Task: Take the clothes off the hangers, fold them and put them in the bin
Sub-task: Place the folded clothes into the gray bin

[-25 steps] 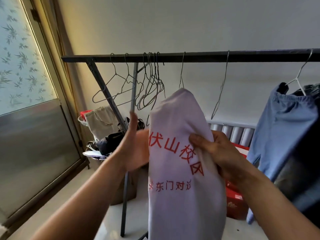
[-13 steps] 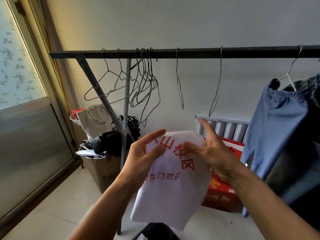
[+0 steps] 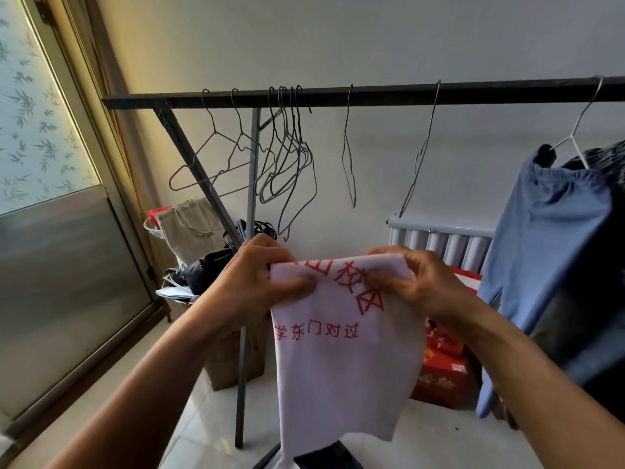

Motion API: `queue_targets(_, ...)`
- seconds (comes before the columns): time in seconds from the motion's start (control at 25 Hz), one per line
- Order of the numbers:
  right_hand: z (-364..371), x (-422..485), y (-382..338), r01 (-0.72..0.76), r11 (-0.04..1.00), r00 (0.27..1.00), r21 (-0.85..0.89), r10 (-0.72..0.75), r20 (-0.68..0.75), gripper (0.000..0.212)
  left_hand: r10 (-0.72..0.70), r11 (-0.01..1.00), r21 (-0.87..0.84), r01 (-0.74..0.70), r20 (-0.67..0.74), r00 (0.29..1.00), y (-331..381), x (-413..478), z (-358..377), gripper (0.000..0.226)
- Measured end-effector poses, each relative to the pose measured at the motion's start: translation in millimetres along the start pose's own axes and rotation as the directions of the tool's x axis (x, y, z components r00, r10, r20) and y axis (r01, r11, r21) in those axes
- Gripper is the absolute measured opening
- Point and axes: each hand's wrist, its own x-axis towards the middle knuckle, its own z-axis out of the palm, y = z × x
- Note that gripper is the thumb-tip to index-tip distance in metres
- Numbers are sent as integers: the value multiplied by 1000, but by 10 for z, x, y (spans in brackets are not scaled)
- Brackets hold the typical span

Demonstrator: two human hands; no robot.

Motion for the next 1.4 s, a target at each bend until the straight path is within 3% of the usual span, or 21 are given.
queue_targets(0.08,24,-14,-101,-73,975,997,210,64,49,24,-86,886,-452,105,61,994,37,-10,20,33)
queue_targets(0.12,40,-5,-130,-84,965,996,250,72,60,21,-128,792,-589,160,95,987,54,-16,58,36)
queue_targets(0.2,72,21,-176,-87,957,996,277,73,58,19,-193,674,-706,216,114,975,25,-23,132,39)
queue_targets(0.36,53,91,-183,-116,931,993,347,111,32,21,-96,580,-762,287,286,953,-148,-127,243,57)
queue_targets(0.44,7,126,-157,-153,913,988,378,154,27,24,-98,612,-730,303,310,946,-180,-184,315,42)
queue_targets(0.52,-36,142,-94,-215,864,975,455,220,42,33,-179,607,-736,302,244,953,-161,-172,350,22)
queue_targets(0.68,-29,-57,168,-306,561,951,769,221,218,60,-188,628,-745,224,135,973,-57,-128,362,23)
queue_targets(0.76,57,-179,303,-361,463,932,809,176,316,71,-190,654,-731,195,91,978,-26,-114,384,22)
queue_targets(0.84,137,-232,388,-365,520,931,772,176,321,51,-193,666,-721,191,80,978,-21,-98,401,23)
queue_targets(0.92,151,-216,350,-333,594,942,732,239,234,25,-203,653,-726,214,105,974,-63,-89,400,25)
queue_targets(1.08,39,-121,248,-247,738,958,628,285,42,15,-198,621,-749,231,136,971,-170,-77,389,29)
queue_targets(1.28,47,-57,165,-221,801,951,556,304,-61,19,-187,793,-601,96,-90,978,-129,-50,492,20)
queue_targets(1.4,93,-15,167,-219,829,936,515,328,-128,19,-233,801,-593,87,-176,956,-178,-36,525,40)
